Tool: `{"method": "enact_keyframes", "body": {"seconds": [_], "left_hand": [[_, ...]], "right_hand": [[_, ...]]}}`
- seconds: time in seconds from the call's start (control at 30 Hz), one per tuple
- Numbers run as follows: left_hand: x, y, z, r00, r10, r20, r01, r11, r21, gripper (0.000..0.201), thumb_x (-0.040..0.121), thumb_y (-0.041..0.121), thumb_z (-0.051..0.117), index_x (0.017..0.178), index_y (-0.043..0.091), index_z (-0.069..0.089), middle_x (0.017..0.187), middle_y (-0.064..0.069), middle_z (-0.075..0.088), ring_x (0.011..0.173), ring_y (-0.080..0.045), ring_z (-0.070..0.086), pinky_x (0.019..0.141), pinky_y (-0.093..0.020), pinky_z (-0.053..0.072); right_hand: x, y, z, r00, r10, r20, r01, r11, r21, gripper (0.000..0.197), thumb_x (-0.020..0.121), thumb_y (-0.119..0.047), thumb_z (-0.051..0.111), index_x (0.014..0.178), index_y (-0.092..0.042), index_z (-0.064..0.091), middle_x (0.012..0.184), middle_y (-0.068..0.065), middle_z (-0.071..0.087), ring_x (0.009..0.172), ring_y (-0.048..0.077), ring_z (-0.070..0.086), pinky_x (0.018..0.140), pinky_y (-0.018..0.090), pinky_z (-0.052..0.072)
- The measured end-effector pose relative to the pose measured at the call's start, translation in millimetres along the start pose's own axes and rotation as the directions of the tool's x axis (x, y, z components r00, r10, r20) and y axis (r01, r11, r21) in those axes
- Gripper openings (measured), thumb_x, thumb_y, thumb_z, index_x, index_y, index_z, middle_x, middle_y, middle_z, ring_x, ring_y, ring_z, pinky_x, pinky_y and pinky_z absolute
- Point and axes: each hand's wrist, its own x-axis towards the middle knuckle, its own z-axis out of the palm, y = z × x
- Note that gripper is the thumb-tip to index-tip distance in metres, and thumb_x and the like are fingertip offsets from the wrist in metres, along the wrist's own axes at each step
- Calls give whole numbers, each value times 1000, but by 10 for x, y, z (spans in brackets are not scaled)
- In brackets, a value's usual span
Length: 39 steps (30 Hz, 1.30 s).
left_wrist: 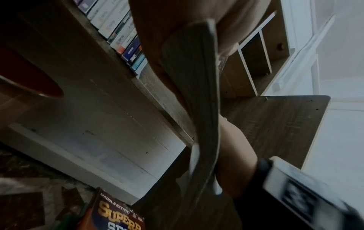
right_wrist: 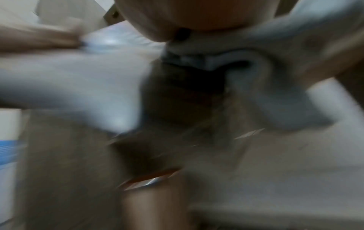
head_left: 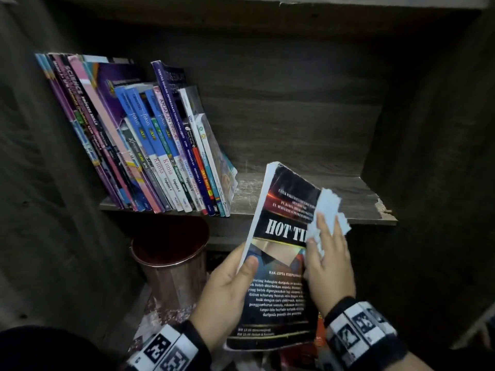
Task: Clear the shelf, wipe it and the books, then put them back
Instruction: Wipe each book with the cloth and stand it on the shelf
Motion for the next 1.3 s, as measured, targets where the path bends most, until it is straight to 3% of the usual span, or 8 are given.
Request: {"method": "enact_keyframes", "body": {"seconds": [0.27, 0.47, 0.57, 0.67, 0.83, 1.07, 1.23, 1.3], "left_hand": [[99, -29, -48, 999, -18, -51, 14, 996, -84, 30, 97, 33, 46, 123, 24, 57, 119, 14, 67, 116, -6, 60, 93, -15, 45], [32, 33, 57, 982, -41, 182, 36, 999, 34, 29, 96, 30, 46, 123, 39, 52, 121, 28, 61, 116, 7, 54, 93, -9, 40], [148, 188, -20, 992, -1, 129, -1, 1000, 20, 33, 95, 37, 47, 126, 33, 57, 120, 14, 66, 115, -6, 60, 98, -24, 45], [366, 257, -199, 1000, 5, 28, -4, 999, -54, 35, 91, 38, 47, 122, 29, 61, 114, -1, 70, 106, -22, 66, 94, -42, 51], [758, 348, -507, 998, 38, 53, -40, 998, 38, 40, 95, 41, 46, 122, 16, 58, 115, -4, 69, 108, -18, 64, 95, -36, 50], [1294, 314, -846, 982, -187, 30, 151, 870, 470, 27, 97, 30, 52, 89, 7, 66, 91, -13, 71, 82, -29, 69, 76, -35, 51], [1461, 167, -1171, 954, -226, -197, 297, 803, 517, 27, 89, 23, 67, 67, 8, 67, 68, -12, 72, 69, -27, 72, 77, -44, 58], [1468, 128, -1164, 952, -223, -209, 302, 787, 537, 32, 86, 26, 70, 60, 10, 66, 63, -8, 71, 66, -24, 71, 76, -45, 58]], "right_hand": [[-406, -189, 275, 778, -625, 72, 628, 778, -32, 49, 102, -46, 24, 150, -36, 21, 157, 4, 22, 146, 13, 17, 117, 39, 17], [334, 67, -207, 954, 182, -239, -115, 956, 271, 82, 78, -81, 35, 148, -42, 20, 156, 4, 24, 139, 26, 33, 110, 53, 33], [413, 95, -257, 936, 346, 58, -239, 508, 828, 86, 66, -70, 67, 140, -32, 41, 138, 13, 52, 120, 32, 56, 99, 57, 44], [266, 17, -195, 817, 191, 544, -575, 194, 795, 79, 52, -47, 90, 117, -8, 66, 116, 24, 65, 98, 38, 66, 90, 55, 51], [122, -17, -239, 757, -45, 652, -621, 262, 738, 83, 36, -13, 96, 113, 2, 66, 112, 30, 64, 97, 46, 65, 87, 62, 49], [284, -189, -276, 982, 42, 184, -182, 462, 868, 33, 75, -2, 62, 108, -2, 67, 108, 18, 70, 99, 35, 67, 86, 47, 54], [603, -381, 19, 988, 86, -126, 25, 723, 690, 12, 82, -10, 70, 91, -17, 66, 83, -6, 73, 75, 3, 67, 74, 17, 54], [742, -465, 316, 969, 168, -183, -37, 825, 564, 14, 84, -26, 73, 94, -19, 65, 84, 2, 70, 75, 12, 66, 77, 31, 56]]}}
